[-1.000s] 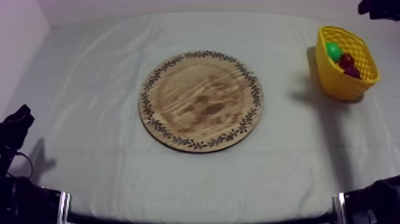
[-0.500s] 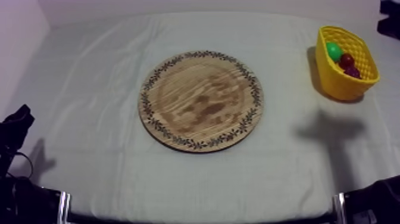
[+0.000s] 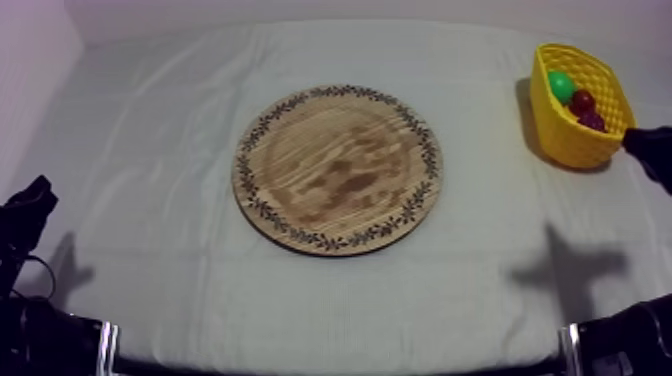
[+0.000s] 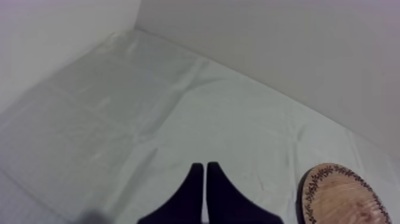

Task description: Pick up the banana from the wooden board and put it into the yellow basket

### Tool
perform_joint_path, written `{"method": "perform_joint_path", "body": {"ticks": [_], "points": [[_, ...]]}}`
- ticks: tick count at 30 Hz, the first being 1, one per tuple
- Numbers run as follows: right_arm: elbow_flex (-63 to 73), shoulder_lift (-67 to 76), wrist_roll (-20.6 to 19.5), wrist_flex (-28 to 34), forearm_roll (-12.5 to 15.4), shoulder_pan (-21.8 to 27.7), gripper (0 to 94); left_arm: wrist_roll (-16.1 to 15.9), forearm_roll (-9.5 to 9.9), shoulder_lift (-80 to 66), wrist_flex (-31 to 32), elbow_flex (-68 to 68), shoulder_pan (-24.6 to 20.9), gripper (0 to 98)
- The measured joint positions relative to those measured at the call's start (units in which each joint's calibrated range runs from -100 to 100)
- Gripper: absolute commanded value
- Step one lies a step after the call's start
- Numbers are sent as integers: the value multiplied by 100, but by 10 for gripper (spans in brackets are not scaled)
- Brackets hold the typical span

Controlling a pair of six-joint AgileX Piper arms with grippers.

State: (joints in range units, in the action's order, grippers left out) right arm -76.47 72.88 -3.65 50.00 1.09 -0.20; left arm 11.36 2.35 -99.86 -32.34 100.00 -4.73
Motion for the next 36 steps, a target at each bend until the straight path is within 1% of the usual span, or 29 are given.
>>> {"method": "perform_joint_path", "body": {"ticks": [7,8,13,15,18,20,23,29,32,36], "points": [[-1021,725,111,-123,-55,-33,3,0,0,0,0,0,0,1],[-1152,820,116,-163,-109,-39,3,0,0,0,0,0,0,1],[-1777,1255,47,-548,-240,-80,3,0,0,0,0,0,0,1],[-2016,1368,68,-724,-216,-71,3,0,0,0,0,0,0,1],[-2198,1496,245,-854,-65,-42,3,0,0,0,0,0,0,1],[-2259,1577,365,-955,-53,-30,3,3,0,0,0,0,0,1],[-2303,1685,672,-1218,-30,-35,3,3,0,0,0,0,0,1],[-2331,1890,1260,-1387,-11,-73,3,3,0,0,0,0,0,1],[-2331,2045,1386,-1435,-6,-119,3,3,0,0,0,0,0,1],[-2331,2143,1379,-1435,-6,-216,3,3,0,0,0,0,0,1]]}}
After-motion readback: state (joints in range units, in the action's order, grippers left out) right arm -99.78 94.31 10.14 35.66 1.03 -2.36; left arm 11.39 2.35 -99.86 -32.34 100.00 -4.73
